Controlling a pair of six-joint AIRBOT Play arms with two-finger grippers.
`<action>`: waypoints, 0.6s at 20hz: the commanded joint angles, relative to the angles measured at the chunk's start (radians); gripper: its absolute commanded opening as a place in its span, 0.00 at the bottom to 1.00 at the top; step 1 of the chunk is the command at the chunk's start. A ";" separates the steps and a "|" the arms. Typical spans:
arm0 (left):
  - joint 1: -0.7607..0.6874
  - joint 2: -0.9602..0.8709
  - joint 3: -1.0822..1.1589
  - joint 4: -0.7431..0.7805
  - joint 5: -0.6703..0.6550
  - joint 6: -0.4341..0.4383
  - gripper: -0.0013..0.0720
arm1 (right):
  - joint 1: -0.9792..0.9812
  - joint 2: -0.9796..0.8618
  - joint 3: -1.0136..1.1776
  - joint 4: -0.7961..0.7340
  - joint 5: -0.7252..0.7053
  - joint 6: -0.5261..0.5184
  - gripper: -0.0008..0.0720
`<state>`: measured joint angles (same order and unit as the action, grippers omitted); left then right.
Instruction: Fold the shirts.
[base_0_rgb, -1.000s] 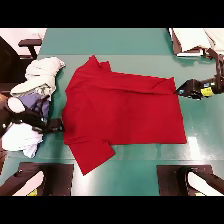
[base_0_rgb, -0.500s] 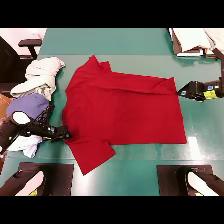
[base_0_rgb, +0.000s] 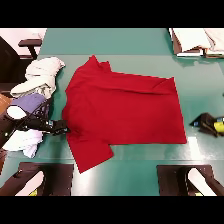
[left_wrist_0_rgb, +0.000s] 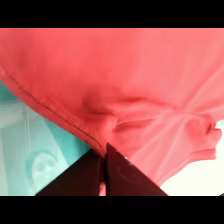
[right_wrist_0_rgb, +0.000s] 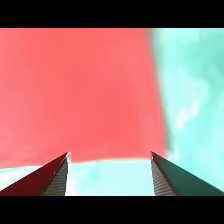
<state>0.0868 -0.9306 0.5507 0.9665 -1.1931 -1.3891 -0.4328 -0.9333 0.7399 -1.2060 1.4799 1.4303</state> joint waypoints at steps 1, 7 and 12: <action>0.000 0.001 0.028 -0.005 0.012 0.003 0.05 | -0.167 -0.018 -0.185 -0.027 -0.031 0.000 0.64; 0.000 0.001 0.032 -0.005 0.015 0.002 0.05 | -0.087 -0.137 -0.264 0.097 -0.219 -0.010 0.60; 0.000 0.001 0.040 -0.006 0.029 0.002 0.05 | 0.085 -0.226 -0.171 0.114 -0.259 -0.011 0.12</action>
<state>0.0868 -0.9306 0.5838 0.9611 -1.1770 -1.3869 -0.4294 -1.1168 0.5301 -1.0988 1.2751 1.4197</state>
